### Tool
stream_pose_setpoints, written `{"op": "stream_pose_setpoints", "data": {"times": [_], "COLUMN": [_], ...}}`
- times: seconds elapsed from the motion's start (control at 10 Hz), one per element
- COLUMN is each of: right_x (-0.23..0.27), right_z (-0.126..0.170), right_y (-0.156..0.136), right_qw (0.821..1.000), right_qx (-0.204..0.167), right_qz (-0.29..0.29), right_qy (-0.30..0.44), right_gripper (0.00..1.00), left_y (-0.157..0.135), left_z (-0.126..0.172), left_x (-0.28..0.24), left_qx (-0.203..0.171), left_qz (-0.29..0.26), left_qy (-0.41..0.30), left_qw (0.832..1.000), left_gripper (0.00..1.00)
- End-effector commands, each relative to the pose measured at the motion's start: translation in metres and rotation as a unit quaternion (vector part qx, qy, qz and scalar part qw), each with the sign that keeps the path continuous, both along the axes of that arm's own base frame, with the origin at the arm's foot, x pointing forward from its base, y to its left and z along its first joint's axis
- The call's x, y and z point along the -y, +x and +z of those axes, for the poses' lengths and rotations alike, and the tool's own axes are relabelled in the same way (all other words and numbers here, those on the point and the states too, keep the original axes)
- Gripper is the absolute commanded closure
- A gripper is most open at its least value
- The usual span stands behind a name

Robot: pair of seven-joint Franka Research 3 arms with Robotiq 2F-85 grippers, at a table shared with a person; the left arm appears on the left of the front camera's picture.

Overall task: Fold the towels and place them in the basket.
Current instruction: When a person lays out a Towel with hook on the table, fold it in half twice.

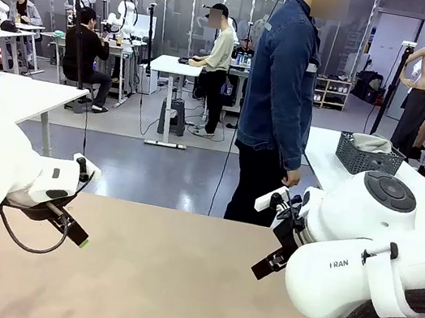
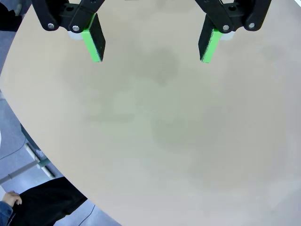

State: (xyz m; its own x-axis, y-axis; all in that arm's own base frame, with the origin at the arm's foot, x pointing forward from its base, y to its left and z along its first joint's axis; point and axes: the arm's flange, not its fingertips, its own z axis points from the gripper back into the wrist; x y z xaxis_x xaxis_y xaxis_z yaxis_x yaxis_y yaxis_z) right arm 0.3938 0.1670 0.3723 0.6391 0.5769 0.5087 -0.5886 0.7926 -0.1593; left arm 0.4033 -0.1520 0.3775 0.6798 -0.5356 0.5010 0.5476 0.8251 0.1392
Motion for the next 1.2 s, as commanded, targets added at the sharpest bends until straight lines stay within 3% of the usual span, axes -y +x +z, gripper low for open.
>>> {"op": "stream_pose_setpoints", "data": {"times": [0.0,0.1,0.3,0.4,0.6,0.7,0.9,1.1], "right_x": [0.006,0.014,0.033,0.046,0.085,0.112,0.152,0.189], "right_z": [0.021,0.051,0.118,0.150,0.220,0.250,0.281,0.312], "right_y": [0.003,0.003,0.001,-0.002,-0.022,-0.040,-0.075,-0.115], "right_qw": [1.000,1.000,0.997,0.994,0.993,0.992,0.988,0.978], "right_qx": [-0.002,-0.008,-0.034,-0.058,-0.068,-0.059,-0.039,-0.026], "right_qz": [0.003,0.002,-0.013,-0.002,-0.048,-0.042,-0.055,-0.107], "right_qy": [0.015,0.010,0.070,0.093,0.087,0.106,0.141,0.176], "right_gripper": [0.00,0.00,0.00,0.00,0.00,0.00,0.00,0.00], "left_y": [0.005,0.007,0.000,-0.006,-0.027,-0.037,-0.069,-0.092], "left_z": [0.045,0.073,0.126,0.159,0.230,0.265,0.318,0.354], "left_x": [0.010,0.012,0.003,-0.007,-0.042,-0.068,-0.107,-0.137], "left_qx": [0.020,-0.007,-0.026,-0.073,-0.088,-0.087,-0.071,-0.060], "left_qz": [0.016,0.035,0.029,0.016,0.004,0.001,-0.007,0.019], "left_qy": [0.011,0.006,-0.017,-0.044,-0.056,-0.074,-0.094,-0.095], "left_qw": [1.000,0.999,0.999,0.996,0.995,0.993,0.993,0.994], "left_gripper": [0.00,0.00,0.00,0.00,0.00,0.00,0.00,0.00]}}
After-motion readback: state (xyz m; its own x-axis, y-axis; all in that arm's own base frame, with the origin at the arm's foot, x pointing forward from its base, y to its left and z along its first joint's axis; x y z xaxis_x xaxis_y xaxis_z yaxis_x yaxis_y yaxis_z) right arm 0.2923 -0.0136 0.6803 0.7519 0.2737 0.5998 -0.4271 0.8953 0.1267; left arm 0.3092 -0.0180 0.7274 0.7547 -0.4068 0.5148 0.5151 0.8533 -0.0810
